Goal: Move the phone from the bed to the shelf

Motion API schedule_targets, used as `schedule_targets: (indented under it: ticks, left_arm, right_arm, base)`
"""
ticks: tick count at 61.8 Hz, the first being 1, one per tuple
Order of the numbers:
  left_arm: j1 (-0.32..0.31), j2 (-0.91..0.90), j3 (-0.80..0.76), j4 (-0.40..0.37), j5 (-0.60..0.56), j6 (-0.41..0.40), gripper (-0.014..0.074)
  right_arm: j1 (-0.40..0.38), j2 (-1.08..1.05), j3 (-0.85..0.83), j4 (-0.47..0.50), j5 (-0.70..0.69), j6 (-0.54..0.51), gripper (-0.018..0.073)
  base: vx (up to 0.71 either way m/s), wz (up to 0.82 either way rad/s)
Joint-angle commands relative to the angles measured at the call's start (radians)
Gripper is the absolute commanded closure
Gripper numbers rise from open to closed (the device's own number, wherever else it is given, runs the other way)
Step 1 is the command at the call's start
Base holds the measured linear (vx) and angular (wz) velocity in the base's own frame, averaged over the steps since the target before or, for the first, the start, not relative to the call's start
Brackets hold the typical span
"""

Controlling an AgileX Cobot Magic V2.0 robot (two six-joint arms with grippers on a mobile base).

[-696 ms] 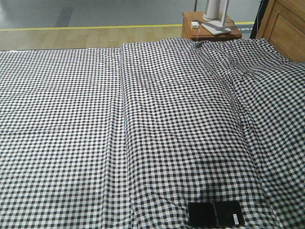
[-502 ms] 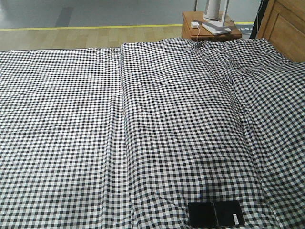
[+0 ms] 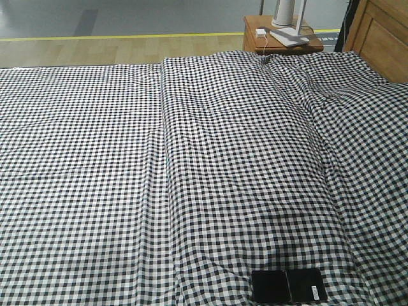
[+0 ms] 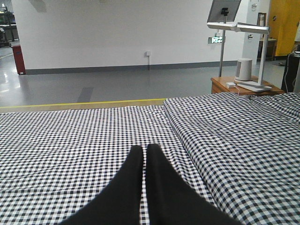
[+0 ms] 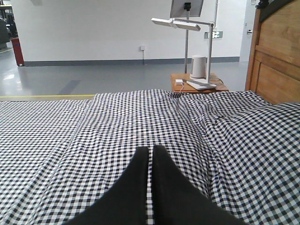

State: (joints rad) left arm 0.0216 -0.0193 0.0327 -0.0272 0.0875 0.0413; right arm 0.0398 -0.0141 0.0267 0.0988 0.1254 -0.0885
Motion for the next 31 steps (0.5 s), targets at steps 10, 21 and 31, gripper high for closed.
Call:
schedule_targets:
  ticks: [10, 21, 31]
  left_arm:
    - [0.003, -0.007, -0.025, -0.010, -0.072, -0.009, 0.0595]
    - [0.003, -0.007, -0.025, -0.010, -0.072, -0.009, 0.0595]
    - [0.003, -0.007, -0.025, -0.010, -0.072, -0.009, 0.0595]
  right_arm:
    - [-0.006, -0.009, 0.011, -0.008, -0.079, 0.002, 0.0564]
    - [-0.006, -0.009, 0.011, -0.008, -0.079, 0.001, 0.0564]
    - [-0.006, -0.009, 0.011, -0.008, -0.079, 0.001, 0.0564]
  base:
    - [0.00, 0.00]
    - [0.00, 0.00]
    - [0.00, 0.00]
